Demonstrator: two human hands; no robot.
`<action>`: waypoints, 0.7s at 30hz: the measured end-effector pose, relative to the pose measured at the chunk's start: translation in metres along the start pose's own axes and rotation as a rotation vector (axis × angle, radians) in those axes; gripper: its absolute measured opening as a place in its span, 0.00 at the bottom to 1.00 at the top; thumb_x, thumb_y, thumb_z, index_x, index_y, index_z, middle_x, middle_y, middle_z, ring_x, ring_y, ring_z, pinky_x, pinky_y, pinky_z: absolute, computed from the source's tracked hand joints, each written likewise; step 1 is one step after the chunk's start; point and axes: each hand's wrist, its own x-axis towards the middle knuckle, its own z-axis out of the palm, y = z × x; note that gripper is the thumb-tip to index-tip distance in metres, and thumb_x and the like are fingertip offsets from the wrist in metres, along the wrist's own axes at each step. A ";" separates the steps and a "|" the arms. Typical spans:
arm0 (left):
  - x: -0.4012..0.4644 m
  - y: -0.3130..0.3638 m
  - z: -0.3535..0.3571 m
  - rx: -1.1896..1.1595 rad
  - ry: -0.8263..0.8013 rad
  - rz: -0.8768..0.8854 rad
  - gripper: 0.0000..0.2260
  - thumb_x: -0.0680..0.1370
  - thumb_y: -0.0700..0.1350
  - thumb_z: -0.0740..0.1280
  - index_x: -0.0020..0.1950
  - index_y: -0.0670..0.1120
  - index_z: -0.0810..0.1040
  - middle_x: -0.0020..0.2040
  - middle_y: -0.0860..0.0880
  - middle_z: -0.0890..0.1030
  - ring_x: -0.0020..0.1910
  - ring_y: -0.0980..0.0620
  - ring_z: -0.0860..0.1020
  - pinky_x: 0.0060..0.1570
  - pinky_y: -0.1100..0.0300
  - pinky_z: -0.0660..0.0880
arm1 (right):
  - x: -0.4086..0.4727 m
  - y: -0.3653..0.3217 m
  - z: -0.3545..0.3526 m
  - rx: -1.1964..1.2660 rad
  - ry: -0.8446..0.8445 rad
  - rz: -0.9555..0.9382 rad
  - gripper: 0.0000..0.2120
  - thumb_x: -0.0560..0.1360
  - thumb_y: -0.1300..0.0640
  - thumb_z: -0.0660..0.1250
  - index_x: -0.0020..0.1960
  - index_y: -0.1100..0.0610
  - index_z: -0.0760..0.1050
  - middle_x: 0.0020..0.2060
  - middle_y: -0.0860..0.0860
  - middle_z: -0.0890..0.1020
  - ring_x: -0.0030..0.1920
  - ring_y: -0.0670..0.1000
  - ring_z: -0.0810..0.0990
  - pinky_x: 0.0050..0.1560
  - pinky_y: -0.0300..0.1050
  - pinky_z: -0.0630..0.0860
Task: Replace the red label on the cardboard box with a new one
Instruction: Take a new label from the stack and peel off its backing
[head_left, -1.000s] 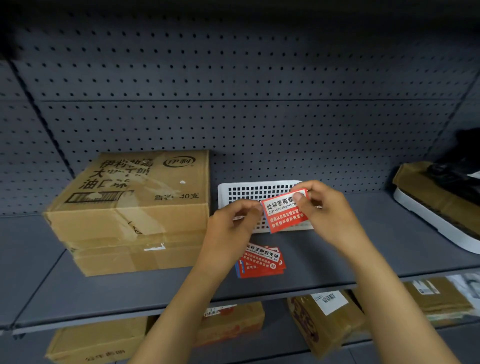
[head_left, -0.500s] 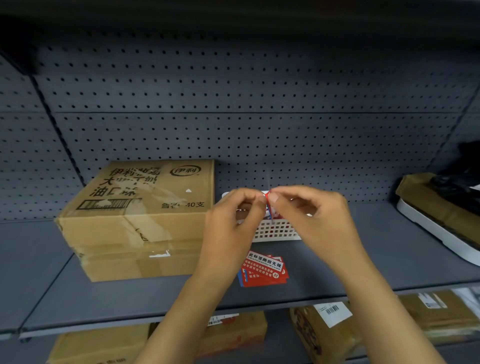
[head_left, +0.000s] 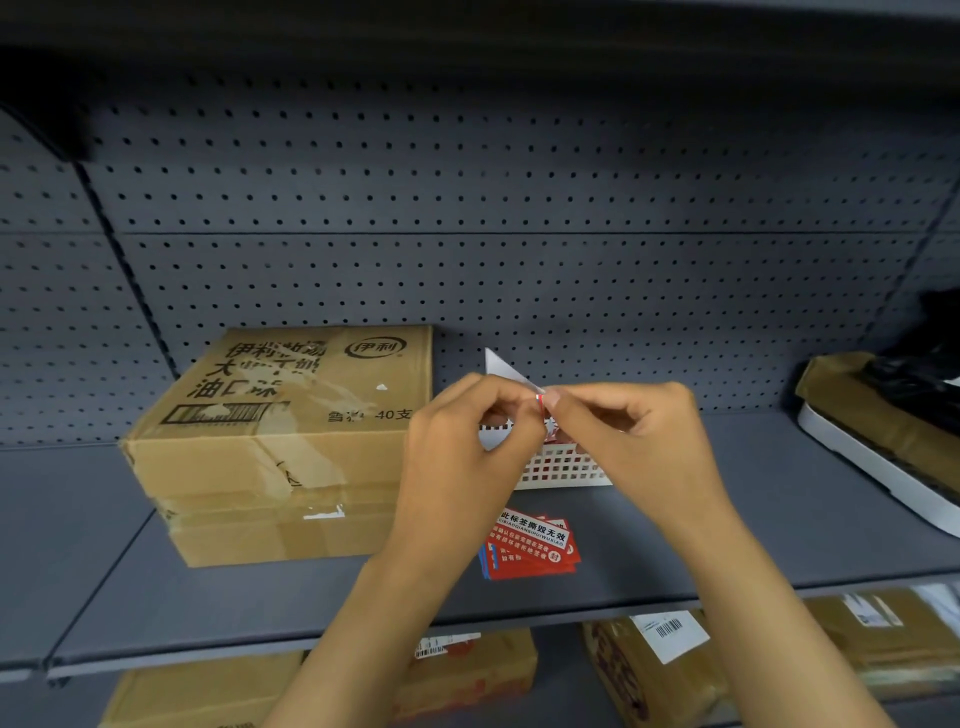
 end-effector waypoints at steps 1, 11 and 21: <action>0.000 0.001 -0.001 -0.006 -0.001 -0.009 0.03 0.76 0.41 0.71 0.44 0.47 0.84 0.42 0.57 0.83 0.44 0.56 0.82 0.45 0.66 0.76 | 0.001 0.000 0.000 -0.003 0.005 -0.011 0.06 0.76 0.58 0.75 0.47 0.48 0.89 0.39 0.41 0.90 0.41 0.46 0.89 0.45 0.51 0.86; 0.007 -0.001 -0.004 0.006 0.053 -0.173 0.05 0.76 0.44 0.68 0.41 0.50 0.82 0.39 0.55 0.84 0.41 0.59 0.81 0.41 0.68 0.75 | 0.009 0.001 -0.002 -0.088 0.098 -0.003 0.12 0.73 0.60 0.74 0.36 0.45 0.85 0.31 0.41 0.87 0.32 0.46 0.85 0.40 0.43 0.82; 0.020 -0.006 -0.012 0.075 0.067 -0.294 0.06 0.77 0.47 0.66 0.42 0.51 0.81 0.38 0.56 0.84 0.39 0.61 0.80 0.37 0.73 0.69 | 0.014 0.003 -0.027 -0.065 0.154 0.132 0.11 0.75 0.60 0.70 0.36 0.48 0.83 0.31 0.45 0.86 0.30 0.45 0.83 0.41 0.48 0.81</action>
